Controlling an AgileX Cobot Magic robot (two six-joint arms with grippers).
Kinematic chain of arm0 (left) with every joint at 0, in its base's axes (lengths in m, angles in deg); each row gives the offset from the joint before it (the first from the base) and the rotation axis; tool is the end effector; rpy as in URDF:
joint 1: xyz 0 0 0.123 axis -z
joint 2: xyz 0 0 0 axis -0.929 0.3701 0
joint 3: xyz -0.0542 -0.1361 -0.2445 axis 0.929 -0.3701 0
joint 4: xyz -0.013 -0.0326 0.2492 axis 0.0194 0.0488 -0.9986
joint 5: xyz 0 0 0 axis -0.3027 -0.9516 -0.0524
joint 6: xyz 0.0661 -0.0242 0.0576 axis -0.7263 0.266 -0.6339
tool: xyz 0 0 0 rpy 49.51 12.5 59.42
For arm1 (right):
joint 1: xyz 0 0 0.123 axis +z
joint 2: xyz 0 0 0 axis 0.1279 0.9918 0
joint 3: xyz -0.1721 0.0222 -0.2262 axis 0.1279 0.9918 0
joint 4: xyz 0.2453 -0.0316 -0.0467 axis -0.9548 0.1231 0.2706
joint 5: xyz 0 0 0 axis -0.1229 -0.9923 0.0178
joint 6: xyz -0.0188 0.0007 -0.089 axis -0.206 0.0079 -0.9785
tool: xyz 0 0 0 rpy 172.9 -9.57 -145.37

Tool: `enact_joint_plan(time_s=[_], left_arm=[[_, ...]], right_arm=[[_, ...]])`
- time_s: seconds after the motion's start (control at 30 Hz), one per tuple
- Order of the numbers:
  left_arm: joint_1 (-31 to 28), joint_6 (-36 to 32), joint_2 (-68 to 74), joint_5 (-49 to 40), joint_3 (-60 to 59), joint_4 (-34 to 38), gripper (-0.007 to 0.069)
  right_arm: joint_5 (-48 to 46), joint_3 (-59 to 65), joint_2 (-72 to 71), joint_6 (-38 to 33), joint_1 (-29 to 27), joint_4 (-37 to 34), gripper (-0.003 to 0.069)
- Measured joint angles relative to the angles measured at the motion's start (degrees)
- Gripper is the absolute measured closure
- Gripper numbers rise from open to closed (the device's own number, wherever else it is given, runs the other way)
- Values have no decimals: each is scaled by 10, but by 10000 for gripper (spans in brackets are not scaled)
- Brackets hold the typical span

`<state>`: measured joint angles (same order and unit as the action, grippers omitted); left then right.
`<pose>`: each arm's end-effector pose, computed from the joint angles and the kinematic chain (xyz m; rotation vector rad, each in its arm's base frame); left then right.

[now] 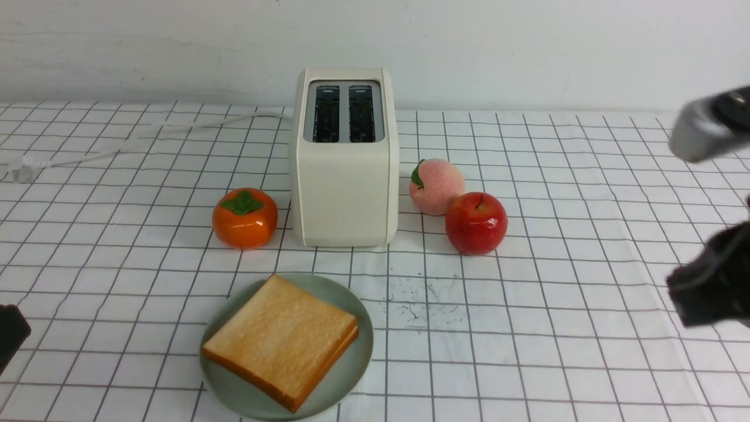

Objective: Take toasted bread from bread machine on white checkered table place on plate.

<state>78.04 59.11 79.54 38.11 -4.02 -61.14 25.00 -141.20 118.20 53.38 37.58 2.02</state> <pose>0.0648 -0.0197 0.2821 0.0193 1.6212 -0.3880 0.1595 0.0880 0.3631 -0.4092 2.4908 0.2326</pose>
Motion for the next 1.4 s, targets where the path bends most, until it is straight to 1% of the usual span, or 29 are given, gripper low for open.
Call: enact_joint_plan(time_s=[0.2, 0.43, 0.57, 0.63, 0.73, 0.77, 0.8, 0.83, 0.87, 0.9, 0.93, 1.0, 1.07, 1.17, 1.3, 1.4], left_arm=[[0, 0, 0, 0, 0, 0, 638], [1, 0, 0, 0, 0, 0, 638], [1, 0, 0, 0, 0, 0, 638], [1, 0, 0, 0, 0, 0, 638], [1, 0, 0, 0, 0, 0, 636], [1, 0, 0, 0, 0, 0, 636], [1, 0, 0, 0, 0, 0, 636], [1, 0, 0, 0, 0, 0, 636], [1, 0, 0, 0, 0, 0, 635], [1, 0, 0, 0, 0, 0, 634], [1, 0, 0, 0, 0, 0, 634], [1, 0, 0, 0, 0, 0, 632], [1, 0, 0, 0, 0, 0, 629], [1, 0, 0, 0, 0, 0, 627], [1, 0, 0, 0, 0, 0, 627], [1, 0, 0, 0, 0, 0, 627]], right_arm=[[-41, 47, -66, 9, 0, 6, 661], [-80, 47, -81, 10, 0, 7, 659], [-78, 49, -84, 10, -2, 14, 657], [-59, 56, -95, 10, -15, 19, 659], [49, 123, -163, -13, -85, 16, 675], [123, 175, -216, -40, -132, 5, 678], [132, 183, -224, -44, -138, 4, 678], [185, 237, -262, -64, -168, -3, 678], [212, 265, -294, -73, -190, -6, 678], [272, 335, -342, -85, -222, -9, 678], [311, 394, -388, -89, -250, -9, 678], [376, 485, -460, -94, -283, -10, 678], [419, 550, -516, -89, -302, -10, 678], [430, 608, -575, -55, -312, -11, 678], [400, 614, -585, -24, -313, -8, 678], [396, 614, -585, -20, -313, -8, 678]])
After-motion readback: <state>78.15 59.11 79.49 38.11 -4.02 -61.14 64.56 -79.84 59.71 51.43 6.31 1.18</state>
